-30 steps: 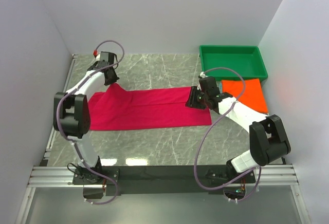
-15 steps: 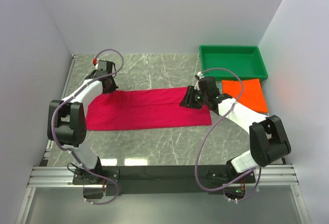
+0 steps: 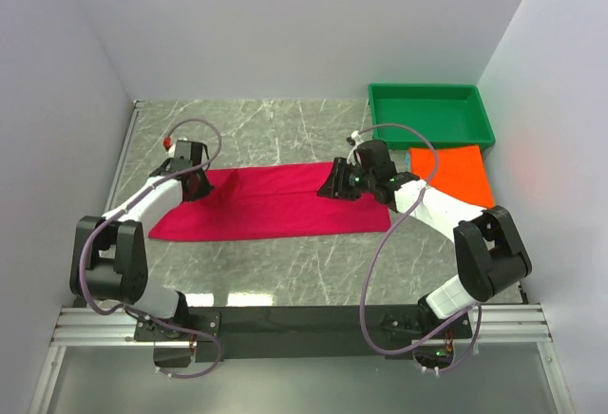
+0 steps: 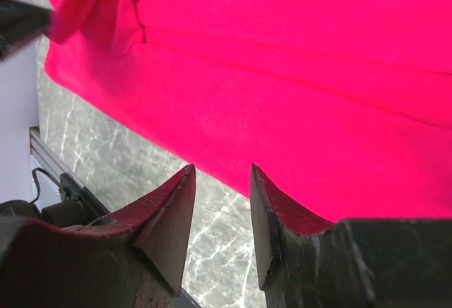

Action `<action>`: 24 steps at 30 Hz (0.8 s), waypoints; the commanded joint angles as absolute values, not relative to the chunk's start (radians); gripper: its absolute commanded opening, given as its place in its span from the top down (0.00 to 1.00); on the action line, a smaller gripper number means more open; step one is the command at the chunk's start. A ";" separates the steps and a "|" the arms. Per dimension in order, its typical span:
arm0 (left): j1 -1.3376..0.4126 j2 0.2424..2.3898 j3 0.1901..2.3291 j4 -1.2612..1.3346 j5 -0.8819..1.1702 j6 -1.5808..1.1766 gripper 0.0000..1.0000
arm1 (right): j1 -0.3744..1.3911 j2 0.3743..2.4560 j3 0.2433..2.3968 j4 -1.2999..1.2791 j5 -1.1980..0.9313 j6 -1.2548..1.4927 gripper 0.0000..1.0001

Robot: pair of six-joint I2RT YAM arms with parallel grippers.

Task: Fold and stack the t-shirts
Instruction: Fold the tshirt

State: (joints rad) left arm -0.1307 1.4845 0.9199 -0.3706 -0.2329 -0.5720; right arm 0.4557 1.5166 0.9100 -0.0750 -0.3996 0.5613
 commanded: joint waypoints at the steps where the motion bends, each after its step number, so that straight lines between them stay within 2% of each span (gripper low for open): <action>1: -0.132 1.440 0.870 -0.344 -0.264 -0.656 0.99 | 0.459 1.519 0.907 -0.028 -0.420 0.568 0.56; 4: -0.132 1.431 0.835 -0.337 -0.271 -0.715 0.94 | 0.459 1.516 0.908 -0.032 -0.417 0.565 0.56; 10: -0.133 1.371 0.762 -0.344 -0.304 -0.814 0.91 | 0.457 1.502 0.899 -0.049 -0.397 0.549 0.57; 13: -0.132 1.321 0.726 -0.344 -0.314 -0.833 0.81 | 0.459 1.493 0.894 -0.055 -0.391 0.545 0.57; 17: -0.133 1.223 0.712 -0.359 -0.304 -0.822 0.39 | 0.459 1.479 0.899 -0.075 -0.373 0.535 0.57; 18: -0.133 1.206 0.713 -0.362 -0.305 -0.819 0.35 | 0.459 1.474 0.899 -0.080 -0.368 0.526 0.57; 24: -0.132 1.189 0.767 -0.361 -0.290 -0.802 0.30 | 0.459 1.465 0.911 -0.106 -0.342 0.514 0.57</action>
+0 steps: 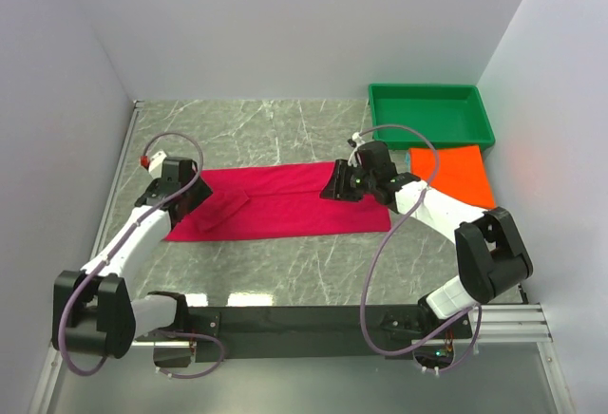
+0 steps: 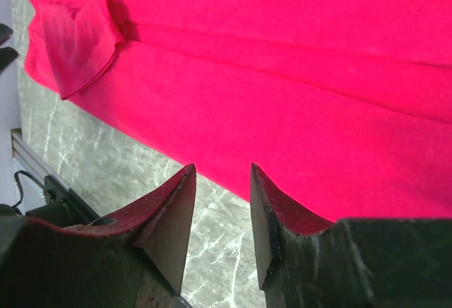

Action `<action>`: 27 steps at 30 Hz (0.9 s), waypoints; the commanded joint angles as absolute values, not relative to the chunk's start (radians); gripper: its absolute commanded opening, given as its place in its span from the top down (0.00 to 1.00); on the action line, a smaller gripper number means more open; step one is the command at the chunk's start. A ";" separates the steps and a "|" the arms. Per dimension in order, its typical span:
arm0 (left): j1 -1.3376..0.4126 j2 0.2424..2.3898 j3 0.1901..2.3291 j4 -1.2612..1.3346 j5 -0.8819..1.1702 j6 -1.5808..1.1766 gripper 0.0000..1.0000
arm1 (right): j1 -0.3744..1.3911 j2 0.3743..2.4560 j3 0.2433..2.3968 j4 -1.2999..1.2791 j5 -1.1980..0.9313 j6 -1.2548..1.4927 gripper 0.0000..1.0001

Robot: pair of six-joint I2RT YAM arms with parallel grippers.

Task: Fold and stack the t-shirts
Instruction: Fold the tshirt

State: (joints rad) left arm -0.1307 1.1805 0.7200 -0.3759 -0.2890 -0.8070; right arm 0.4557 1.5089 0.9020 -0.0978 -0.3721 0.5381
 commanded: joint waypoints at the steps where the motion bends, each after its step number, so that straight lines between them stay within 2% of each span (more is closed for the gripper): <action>1: -0.133 1.203 0.775 -0.359 -0.287 -0.810 0.32 | 0.457 1.466 0.913 -0.110 -0.341 0.512 0.57; 4: -0.133 1.285 0.787 -0.354 -0.275 -0.840 0.50 | 0.456 1.468 0.910 -0.120 -0.324 0.512 0.57; 6: -0.133 1.314 0.762 -0.331 -0.273 -0.860 0.53 | 0.446 1.471 0.913 -0.133 -0.304 0.512 0.57; 9: -0.132 1.371 0.747 -0.318 -0.299 -0.894 0.51 | 0.431 1.482 0.926 -0.169 -0.252 0.499 0.57; 13: -0.132 1.451 0.776 -0.322 -0.299 -0.922 0.41 | 0.414 1.529 0.994 -0.299 -0.157 0.448 0.57; 16: -0.132 1.511 0.814 -0.339 -0.310 -0.928 0.40 | 0.411 1.566 1.018 -0.382 -0.063 0.425 0.57; 27: -0.117 1.741 1.006 -0.382 -0.307 -0.850 0.41 | 0.460 1.724 1.049 -0.598 0.060 0.384 0.55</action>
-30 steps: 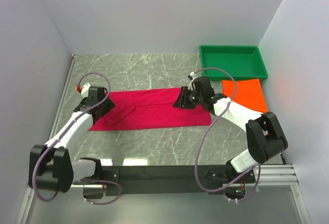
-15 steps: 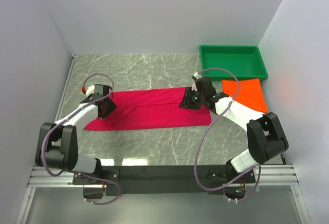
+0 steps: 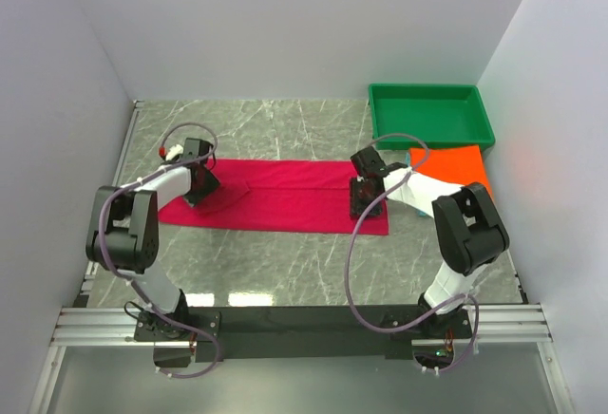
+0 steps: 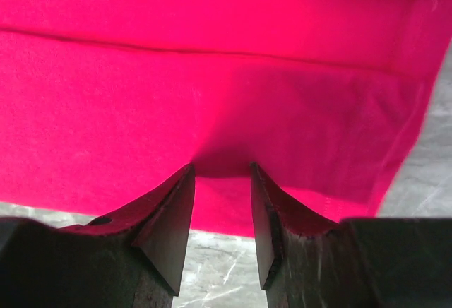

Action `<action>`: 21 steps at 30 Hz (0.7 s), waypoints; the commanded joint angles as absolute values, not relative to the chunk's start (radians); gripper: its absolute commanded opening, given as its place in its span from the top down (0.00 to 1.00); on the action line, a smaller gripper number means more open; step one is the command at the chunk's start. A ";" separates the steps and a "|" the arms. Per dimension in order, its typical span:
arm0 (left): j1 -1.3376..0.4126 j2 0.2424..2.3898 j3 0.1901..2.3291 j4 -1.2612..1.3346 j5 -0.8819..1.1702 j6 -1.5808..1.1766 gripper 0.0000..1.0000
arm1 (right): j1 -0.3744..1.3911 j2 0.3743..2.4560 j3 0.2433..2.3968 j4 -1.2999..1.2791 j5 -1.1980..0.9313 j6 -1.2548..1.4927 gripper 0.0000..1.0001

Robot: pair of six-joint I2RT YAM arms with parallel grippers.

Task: Fold and stack the t-shirts
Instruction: Fold the tshirt

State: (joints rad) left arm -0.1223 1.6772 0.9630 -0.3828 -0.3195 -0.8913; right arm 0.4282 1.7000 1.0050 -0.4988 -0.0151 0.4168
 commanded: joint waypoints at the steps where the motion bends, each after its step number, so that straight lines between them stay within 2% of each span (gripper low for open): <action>1: -0.115 1.774 1.047 -0.382 -0.302 -0.833 0.40 | 0.471 1.747 1.058 -0.626 0.067 0.379 0.55; 9: -0.114 2.034 1.380 -0.442 -0.275 -0.646 0.34 | 0.667 1.864 1.132 -0.761 0.045 0.347 0.55; 13: -0.110 2.185 1.617 -0.485 -0.275 -0.563 0.29 | 0.786 1.891 1.205 -0.840 0.003 0.327 0.56; 16: -0.110 2.282 1.774 -0.505 -0.255 -0.483 0.23 | 0.888 1.913 1.264 -0.893 -0.048 0.319 0.57; 21: -0.109 2.387 1.940 -0.485 -0.154 -0.434 0.20 | 0.982 1.973 1.388 -0.917 -0.176 0.325 0.59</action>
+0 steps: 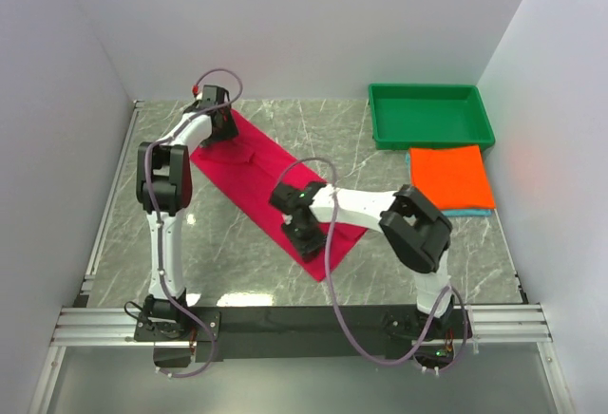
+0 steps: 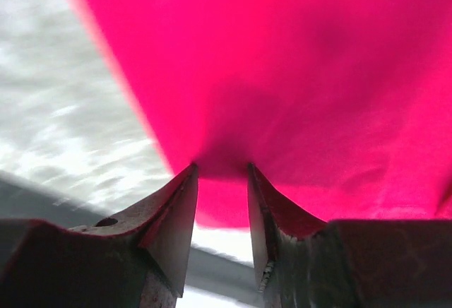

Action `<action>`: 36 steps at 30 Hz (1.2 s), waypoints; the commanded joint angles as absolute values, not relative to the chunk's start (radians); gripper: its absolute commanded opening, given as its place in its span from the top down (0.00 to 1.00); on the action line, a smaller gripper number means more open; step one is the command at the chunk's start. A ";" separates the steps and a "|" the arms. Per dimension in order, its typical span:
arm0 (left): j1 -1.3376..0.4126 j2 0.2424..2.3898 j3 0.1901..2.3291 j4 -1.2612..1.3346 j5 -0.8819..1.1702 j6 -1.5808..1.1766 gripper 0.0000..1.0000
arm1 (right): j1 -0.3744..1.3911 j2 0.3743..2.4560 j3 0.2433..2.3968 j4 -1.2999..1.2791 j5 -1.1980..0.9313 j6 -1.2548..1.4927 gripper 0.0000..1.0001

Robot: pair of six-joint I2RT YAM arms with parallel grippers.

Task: Fold and stack the t-shirts
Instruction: Fold the tshirt

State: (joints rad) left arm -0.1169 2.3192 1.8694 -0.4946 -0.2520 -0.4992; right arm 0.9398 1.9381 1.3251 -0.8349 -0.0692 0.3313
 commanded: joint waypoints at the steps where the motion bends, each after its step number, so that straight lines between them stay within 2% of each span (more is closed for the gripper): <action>1: -0.109 2.416 1.994 -0.485 -0.125 -0.434 0.19 | 0.995 1.999 1.434 -0.910 -0.202 0.334 0.59; 10: -0.109 2.557 2.197 -0.402 0.023 -0.443 0.16 | 1.074 2.192 1.748 -0.893 -0.265 0.383 0.57; 15: -0.109 2.521 2.184 -0.304 0.110 -0.449 0.05 | 1.074 2.174 1.830 -0.900 -0.232 0.400 0.53; 16: -0.109 2.467 2.154 -0.263 0.115 -0.451 0.01 | 1.068 2.154 1.819 -0.899 -0.221 0.400 0.50; 20: -0.109 2.294 2.102 -0.218 0.084 -0.479 0.00 | 1.023 2.001 1.714 -0.865 -0.161 0.414 0.42; 26: -0.113 1.955 1.952 -0.388 -0.076 -0.655 0.01 | 0.841 1.698 1.404 -0.758 -0.072 0.433 0.34; 30: -0.147 1.712 1.664 -0.537 -0.127 -0.782 0.01 | 0.663 1.577 1.229 -0.703 -0.089 0.403 0.34; 32: -0.192 1.576 1.564 -0.601 -0.162 -0.801 0.01 | 0.623 1.545 1.180 -0.660 -0.097 0.399 0.34; 36: -0.326 1.308 1.234 -0.689 -0.170 -0.908 0.02 | 0.543 1.487 1.056 -0.566 -0.135 0.396 0.38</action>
